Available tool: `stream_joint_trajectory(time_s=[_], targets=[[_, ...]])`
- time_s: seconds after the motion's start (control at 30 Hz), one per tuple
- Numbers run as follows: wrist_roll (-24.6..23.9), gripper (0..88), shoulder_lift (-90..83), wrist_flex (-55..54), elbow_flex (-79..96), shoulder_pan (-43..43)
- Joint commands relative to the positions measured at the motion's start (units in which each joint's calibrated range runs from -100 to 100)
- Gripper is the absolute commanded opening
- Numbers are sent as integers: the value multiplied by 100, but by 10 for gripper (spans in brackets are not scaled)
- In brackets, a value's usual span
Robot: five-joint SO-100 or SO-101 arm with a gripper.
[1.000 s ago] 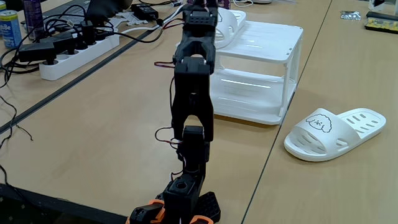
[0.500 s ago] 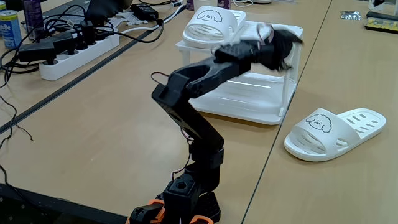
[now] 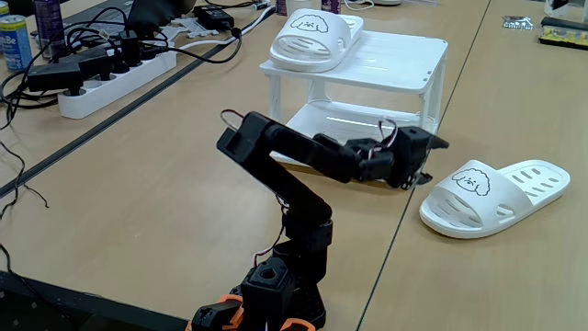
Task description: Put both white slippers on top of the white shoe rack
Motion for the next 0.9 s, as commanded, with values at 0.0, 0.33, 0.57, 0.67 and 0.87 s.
stream_joint_trajectory(time_s=[0.0,0.33,0.57,0.67,0.87], targets=[[42,244,575,-980,-33,69],[42,245,2030,-2110,-132,60],[42,309,2678,-2170,-790,11],[42,318,2998,-2170,-1214,11],[42,318,3595,-2179,-1900,11]])
